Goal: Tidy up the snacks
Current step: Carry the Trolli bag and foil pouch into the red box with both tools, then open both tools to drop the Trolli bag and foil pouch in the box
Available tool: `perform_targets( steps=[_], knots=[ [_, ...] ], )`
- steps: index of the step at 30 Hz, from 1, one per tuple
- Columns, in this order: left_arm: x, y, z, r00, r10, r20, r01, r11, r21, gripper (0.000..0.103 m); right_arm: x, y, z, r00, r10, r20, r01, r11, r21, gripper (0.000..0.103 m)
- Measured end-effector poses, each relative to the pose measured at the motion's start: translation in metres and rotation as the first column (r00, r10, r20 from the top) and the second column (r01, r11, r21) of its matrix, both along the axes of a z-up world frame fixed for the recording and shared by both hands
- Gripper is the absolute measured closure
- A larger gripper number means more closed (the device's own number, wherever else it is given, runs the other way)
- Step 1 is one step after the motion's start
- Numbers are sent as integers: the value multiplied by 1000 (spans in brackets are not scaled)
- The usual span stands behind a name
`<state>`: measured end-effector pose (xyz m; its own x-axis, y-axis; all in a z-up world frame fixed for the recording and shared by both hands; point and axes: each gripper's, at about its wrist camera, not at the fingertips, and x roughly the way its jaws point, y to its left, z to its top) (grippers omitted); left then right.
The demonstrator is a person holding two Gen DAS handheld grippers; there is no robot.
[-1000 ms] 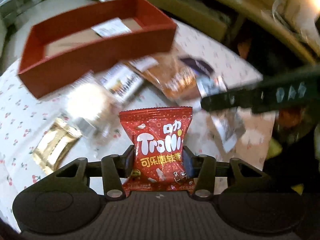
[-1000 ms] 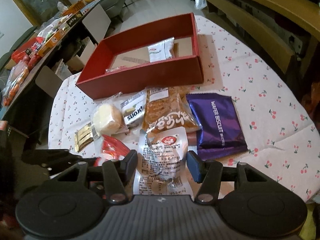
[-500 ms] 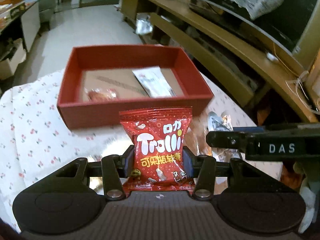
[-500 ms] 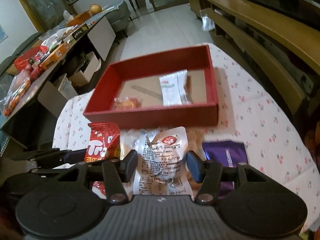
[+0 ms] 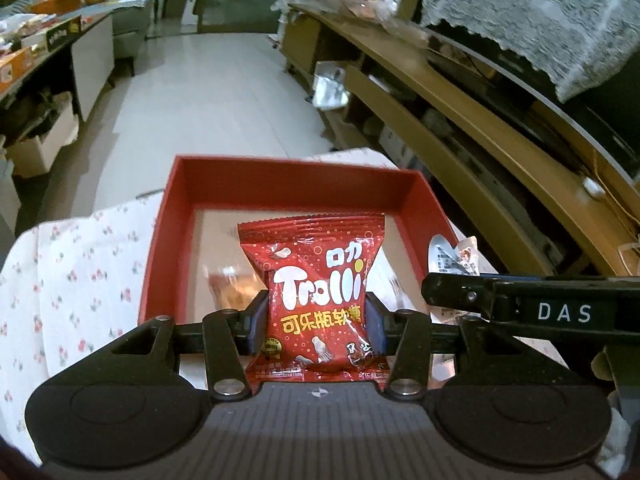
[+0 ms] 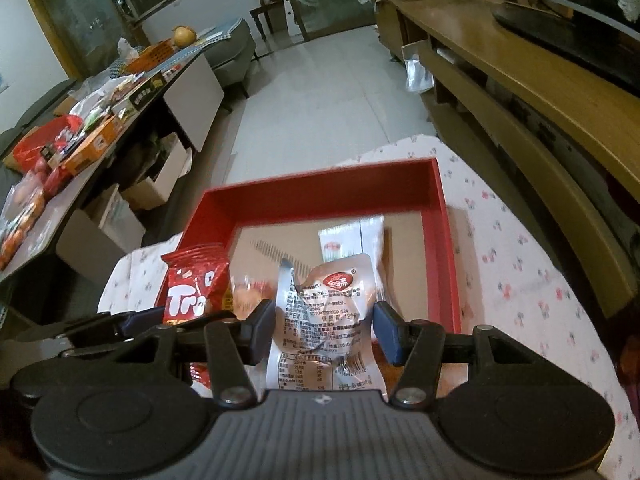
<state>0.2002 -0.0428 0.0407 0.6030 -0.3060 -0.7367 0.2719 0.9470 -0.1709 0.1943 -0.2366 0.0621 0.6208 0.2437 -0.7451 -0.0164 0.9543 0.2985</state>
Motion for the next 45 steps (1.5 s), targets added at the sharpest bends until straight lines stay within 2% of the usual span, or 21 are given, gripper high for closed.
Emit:
perform_targets(
  steps=[7,16,20,23,24,25,34,45],
  knots=[
    [37,-1,-11,999,43,1,-43,999,17,49,49,2,-14,1000,-4,-14,4,1000,-8,32],
    [63,6,-44,994,89,-56,-87,995,43,49,90,10,-47,998,8,-62,-11,999,-49,32],
    [66,-2,-53,996,52,-76,-49,998,41,47,99,15,-62,995,36,-96,-38,999,-28,32],
    [61,-18,-56,999,30,-43,-24,991,129,42,101,23,-68,995,26,-99,-34,996,-80,31],
    [60,-19,-57,999,27,-44,-21,991,131,42,102,22,-69,995,21,-101,-29,996,-81,31],
    [60,-17,-58,998,31,-54,-24,992,121,38,103,21,-70,995,18,-102,-26,996,-85,32],
    [62,0,-52,993,94,-70,-87,991,107,32,101,8,-70,994,-16,-112,4,994,-108,32],
    [51,11,-34,989,137,-47,-133,988,81,25,79,8,-41,999,-3,-51,-1,997,-83,32]
  ],
)
